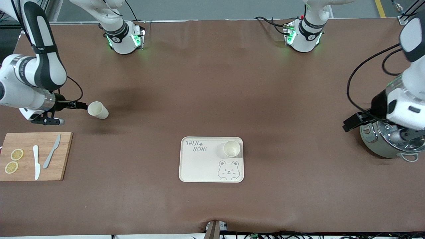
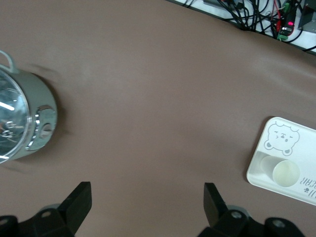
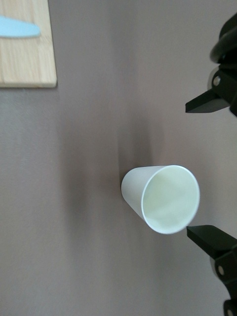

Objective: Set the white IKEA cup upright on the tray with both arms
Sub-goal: 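Withdraw the left gripper while the right gripper reaches the other cup, then close the right gripper on the rim of the second white cup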

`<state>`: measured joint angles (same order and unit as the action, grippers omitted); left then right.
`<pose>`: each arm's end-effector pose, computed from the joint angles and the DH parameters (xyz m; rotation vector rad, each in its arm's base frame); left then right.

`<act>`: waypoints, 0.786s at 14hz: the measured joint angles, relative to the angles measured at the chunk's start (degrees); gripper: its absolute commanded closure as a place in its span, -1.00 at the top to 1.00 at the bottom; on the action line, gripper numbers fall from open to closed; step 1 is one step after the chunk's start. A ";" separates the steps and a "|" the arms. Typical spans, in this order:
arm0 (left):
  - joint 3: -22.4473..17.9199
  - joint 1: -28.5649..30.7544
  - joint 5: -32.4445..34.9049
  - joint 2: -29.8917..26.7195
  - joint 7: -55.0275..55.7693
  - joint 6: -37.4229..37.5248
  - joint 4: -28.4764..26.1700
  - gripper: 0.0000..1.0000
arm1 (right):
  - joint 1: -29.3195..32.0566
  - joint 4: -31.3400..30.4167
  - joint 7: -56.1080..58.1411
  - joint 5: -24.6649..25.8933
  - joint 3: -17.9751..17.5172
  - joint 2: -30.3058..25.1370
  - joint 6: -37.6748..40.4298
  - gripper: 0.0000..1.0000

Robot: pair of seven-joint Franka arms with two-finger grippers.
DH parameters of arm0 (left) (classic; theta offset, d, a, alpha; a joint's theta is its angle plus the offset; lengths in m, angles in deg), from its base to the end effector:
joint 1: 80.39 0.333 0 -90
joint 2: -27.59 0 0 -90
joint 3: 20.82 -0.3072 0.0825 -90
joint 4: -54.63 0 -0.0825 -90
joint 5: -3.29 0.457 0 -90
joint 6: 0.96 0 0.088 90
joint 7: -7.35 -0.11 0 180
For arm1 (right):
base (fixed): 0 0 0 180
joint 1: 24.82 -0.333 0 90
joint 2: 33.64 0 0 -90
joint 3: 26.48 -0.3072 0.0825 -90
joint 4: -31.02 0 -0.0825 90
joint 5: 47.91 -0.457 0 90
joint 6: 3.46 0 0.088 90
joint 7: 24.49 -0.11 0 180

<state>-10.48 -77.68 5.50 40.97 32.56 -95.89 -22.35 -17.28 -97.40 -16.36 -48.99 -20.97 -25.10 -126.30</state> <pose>0.7005 -0.0756 0.5920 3.0752 0.4831 0.1234 0.5435 -0.1262 0.2191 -3.0701 0.1517 0.3730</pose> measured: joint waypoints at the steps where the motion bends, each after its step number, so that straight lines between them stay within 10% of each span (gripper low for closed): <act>1: -0.01 0.87 0.00 -0.98 -1.38 1.55 -0.01 1.00 | 0.00 -2.29 0.00 0.00 -0.02 0.00 -2.62 0.97; 6: -0.01 3.72 0.00 -4.78 -7.12 7.23 -0.58 1.00 | 0.00 -7.71 0.68 -0.02 -0.02 -0.01 -8.89 -0.74; 11: 0.01 4.25 0.00 -8.69 -8.90 7.78 -4.25 1.00 | 0.10 -7.81 0.82 -2.63 0.07 -0.01 -8.94 -1.00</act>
<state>-10.48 -73.43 5.51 32.28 23.65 -88.11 -26.60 -17.18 -105.22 -15.53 -51.62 -20.90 -25.11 -135.24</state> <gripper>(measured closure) 0.000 0.841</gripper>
